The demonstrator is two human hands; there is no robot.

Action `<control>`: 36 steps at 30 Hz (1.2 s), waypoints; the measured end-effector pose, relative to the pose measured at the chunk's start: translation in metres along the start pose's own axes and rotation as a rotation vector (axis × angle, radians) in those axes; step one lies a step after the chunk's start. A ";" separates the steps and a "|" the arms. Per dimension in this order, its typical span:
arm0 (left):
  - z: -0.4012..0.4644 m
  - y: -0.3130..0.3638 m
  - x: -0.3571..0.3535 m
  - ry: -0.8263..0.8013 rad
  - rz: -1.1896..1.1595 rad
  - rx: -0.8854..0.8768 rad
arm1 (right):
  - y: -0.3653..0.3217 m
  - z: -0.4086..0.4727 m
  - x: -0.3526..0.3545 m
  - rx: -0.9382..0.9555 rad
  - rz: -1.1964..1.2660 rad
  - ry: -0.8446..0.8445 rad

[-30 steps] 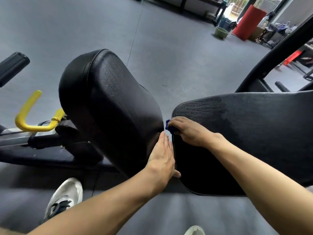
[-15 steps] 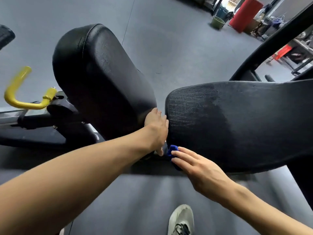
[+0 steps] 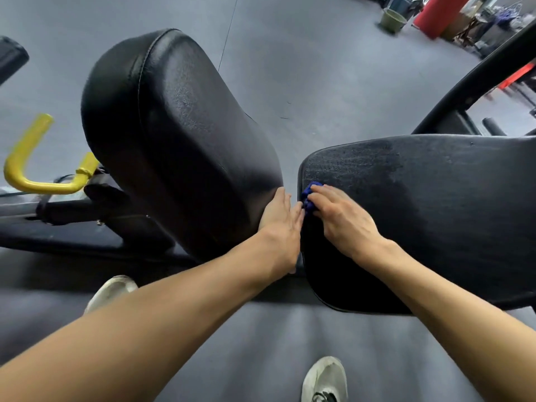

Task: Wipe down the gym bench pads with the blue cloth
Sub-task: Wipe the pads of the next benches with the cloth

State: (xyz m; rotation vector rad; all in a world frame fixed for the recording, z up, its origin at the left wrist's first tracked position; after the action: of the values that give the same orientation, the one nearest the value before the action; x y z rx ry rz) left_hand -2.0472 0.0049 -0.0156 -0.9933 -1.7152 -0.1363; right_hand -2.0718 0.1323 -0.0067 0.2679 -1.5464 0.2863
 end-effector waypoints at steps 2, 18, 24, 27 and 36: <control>0.000 0.002 -0.001 0.010 -0.006 -0.011 | 0.015 0.030 -0.001 -0.053 -0.013 -0.003; -0.009 -0.002 0.009 0.135 -0.096 -0.023 | -0.005 0.001 0.012 -0.138 0.008 0.021; -0.015 -0.004 0.011 0.219 -0.268 -0.111 | -0.048 -0.098 0.025 -0.140 -0.162 0.010; -0.019 -0.003 0.013 0.221 -0.290 -0.133 | -0.070 -0.145 0.032 -0.147 -0.261 0.057; -0.014 -0.004 0.009 0.223 -0.284 -0.119 | -0.063 -0.176 0.016 -0.305 0.024 0.169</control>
State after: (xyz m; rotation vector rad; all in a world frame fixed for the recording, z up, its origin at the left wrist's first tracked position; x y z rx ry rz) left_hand -2.0397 -0.0003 -0.0010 -0.7823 -1.6475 -0.5199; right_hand -1.8847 0.1339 0.0086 -0.0148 -1.4033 0.0864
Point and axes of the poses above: each hand's wrist, its own z-axis towards the middle knuckle, its own x-axis out of the back of the hand, y = z × x, the point moved 5 cm from there along z, towards the middle knuckle, and after that the axes turned 2 degrees about -y, right-handed, at the moved point
